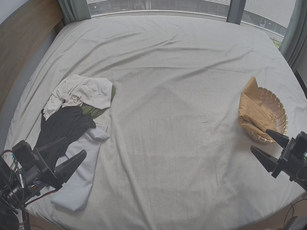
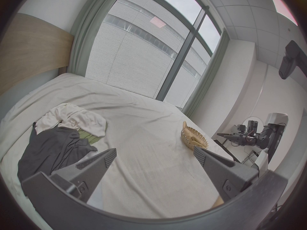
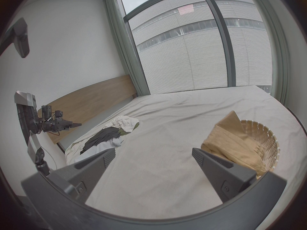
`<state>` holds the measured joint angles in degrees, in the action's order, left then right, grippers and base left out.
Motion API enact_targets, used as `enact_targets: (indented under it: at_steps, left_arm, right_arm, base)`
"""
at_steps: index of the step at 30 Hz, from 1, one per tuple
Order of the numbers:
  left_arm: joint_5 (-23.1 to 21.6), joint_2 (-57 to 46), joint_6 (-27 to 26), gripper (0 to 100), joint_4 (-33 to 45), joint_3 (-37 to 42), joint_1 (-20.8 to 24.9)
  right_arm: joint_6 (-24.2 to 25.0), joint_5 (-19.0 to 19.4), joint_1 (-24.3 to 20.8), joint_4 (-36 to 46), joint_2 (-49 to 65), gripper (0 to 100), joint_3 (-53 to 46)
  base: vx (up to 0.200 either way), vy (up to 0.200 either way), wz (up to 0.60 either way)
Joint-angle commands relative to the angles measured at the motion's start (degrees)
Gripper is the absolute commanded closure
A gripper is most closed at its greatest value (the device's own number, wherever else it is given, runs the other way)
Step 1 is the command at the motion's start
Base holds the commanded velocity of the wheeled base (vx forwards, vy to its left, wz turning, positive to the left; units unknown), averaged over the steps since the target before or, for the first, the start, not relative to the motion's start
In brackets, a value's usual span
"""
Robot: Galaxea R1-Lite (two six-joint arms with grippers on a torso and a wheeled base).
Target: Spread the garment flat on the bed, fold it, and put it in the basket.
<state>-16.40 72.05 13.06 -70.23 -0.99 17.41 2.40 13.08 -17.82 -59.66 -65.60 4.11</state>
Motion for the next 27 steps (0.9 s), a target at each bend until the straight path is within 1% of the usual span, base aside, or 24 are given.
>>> enact_targets:
  at_steps: [1, 2, 4, 6, 7, 8, 9, 10, 12, 13, 14, 15, 16, 17, 18, 19, 20, 21, 22, 23, 24, 25, 26, 27]
  left_arm:
    - [3.7, -26.2, 0.1, 0, 23.4, 1.0, -0.1]
    - [3.9, -28.8, 0.2, 0, 26.5, 0.9, -0.1]
    - [3.9, -33.8, 0.2, 0, 32.1, 0.8, -0.1]
    - [3.9, -40.1, 0.3, 0, 37.8, 0.7, -0.1]
    - [3.9, -40.1, 0.3, 0, 37.8, 0.7, -0.1]
    - [3.8, -45.4, 0.4, 0, 42.4, 0.9, -0.1]
    - [3.8, -45.4, 0.4, 0, 42.4, 0.9, -0.1]
    - [3.8, -51.0, 0.5, 0, 47.4, 0.6, 0.0]
    - [3.9, -55.4, 0.5, 0, 51.6, 0.0, -0.1]
    - [3.9, -58.4, 0.5, 0, 54.8, -0.7, -0.1]
    - [4.0, -61.1, 0.5, 0, 58.2, -1.3, -0.2]
    - [4.0, -61.5, 0.5, 0, 58.6, -1.4, -0.2]
    - [5.1, -65.2, 0.2, 0, 63.7, -1.8, -0.4]
    - [5.8, -66.2, 0.1, 0, 65.2, -1.7, -1.1]
    - [5.8, -66.2, 0.1, 0, 65.2, -1.7, -1.1]
    - [6.4, -67.3, -0.1, 0, 66.8, -1.5, -2.6]
    - [6.7, -67.4, -0.5, 0, 66.7, -1.0, -2.6]
    - [7.5, -67.4, -1.1, 0, 66.6, -0.6, -2.7]
    - [7.5, -67.4, -1.1, 0, 66.6, -0.6, -2.7]
    - [10.4, -67.3, -1.5, 0, 66.2, -0.4, -3.0]
    - [11.1, -67.1, -1.6, 0, 66.0, -0.3, -3.5]
    - [11.5, -67.0, -1.8, 0, 65.9, -0.3, -4.8]
    - [11.5, -66.9, -2.2, 0, 66.0, -0.3, -6.2]
    - [11.6, -66.9, -2.8, 0, 66.2, -0.2, -7.0]
  right_arm:
    - [0.2, -0.4, 6.3, 22.8, 28.5, 0, 0.6]
    - [0.2, -0.2, 7.6, 26.7, 32.0, 0, 1.2]
    - [0.3, -0.2, 8.9, 32.5, 37.7, 0, 1.9]
    - [0.3, -0.2, 9.9, 40.6, 45.2, 0, 2.4]
    - [0.3, -0.2, 9.9, 40.6, 45.2, 0, 2.4]
    - [0.3, -0.2, 10.8, 46.3, 51.1, 0, 2.1]
    - [0.3, -0.2, 10.8, 46.3, 51.1, 0, 2.1]
    - [0.5, -0.3, 11.4, 51.3, 57.1, 0, 1.7]
    - [0.7, -0.8, 11.8, 54.9, 60.7, 0, 1.2]
    - [0.9, -1.9, 12.0, 55.0, 60.5, 0, 0.3]
    - [0.9, -3.7, 11.9, 53.4, 60.0, 0, -0.6]
    - [0.9, -3.9, 11.9, 53.2, 59.9, 0, -0.8]
    - [1.3, -6.1, 11.9, 51.4, 59.7, 0, -2.5]
    - [1.3, -6.8, 11.9, 51.2, 59.7, 0, -4.0]
    - [1.3, -6.8, 11.9, 51.2, 59.7, 0, -4.0]
    - [1.7, -7.7, 11.9, 53.5, 59.7, 0, -4.1]
    - [2.0, -8.5, 11.9, 55.5, 59.7, 0, -4.1]
    - [2.3, -10.4, 12.0, 56.6, 59.7, 0, -4.1]
    - [2.3, -10.4, 12.0, 56.6, 59.7, 0, -4.1]
    - [2.9, -15.4, 12.0, 56.0, 59.7, 0, -4.1]
    - [3.0, -16.8, 11.9, 56.0, 59.7, 0, -4.1]
    - [3.0, -16.8, 11.9, 56.0, 59.7, 0, -4.1]
    - [2.8, -19.3, 12.0, 56.2, 59.7, 0, -4.1]
    - [2.7, -19.6, 12.0, 56.5, 59.7, 0, -4.1]
  base:
    - [0.000, 0.000, 0.00]
    - [0.000, 0.000, 0.00]
    - [0.000, 0.000, 0.00]
    - [0.000, 0.000, 0.00]
    - [0.000, 0.000, 0.00]
    - [0.000, 0.000, 0.00]
    - [0.000, 0.000, 0.00]
    - [0.000, 0.000, 0.00]
    - [0.000, 0.000, 0.00]
    - [0.000, 0.000, 0.00]
    - [0.000, 0.000, 0.00]
    - [0.000, 0.000, 0.00]
    - [0.000, 0.000, 0.00]
    - [0.000, 0.000, 0.00]
    - [0.000, 0.000, 0.00]
    - [0.000, 0.000, 0.00]
    - [0.000, 0.000, 0.00]
    - [0.000, 0.000, 0.00]
    - [0.000, 0.000, 0.00]
    - [0.000, 0.000, 0.00]
    - [0.000, 0.000, 0.00]
    - [0.000, 0.000, 0.00]
    - [0.000, 0.000, 0.00]
    - [0.000, 0.000, 0.00]
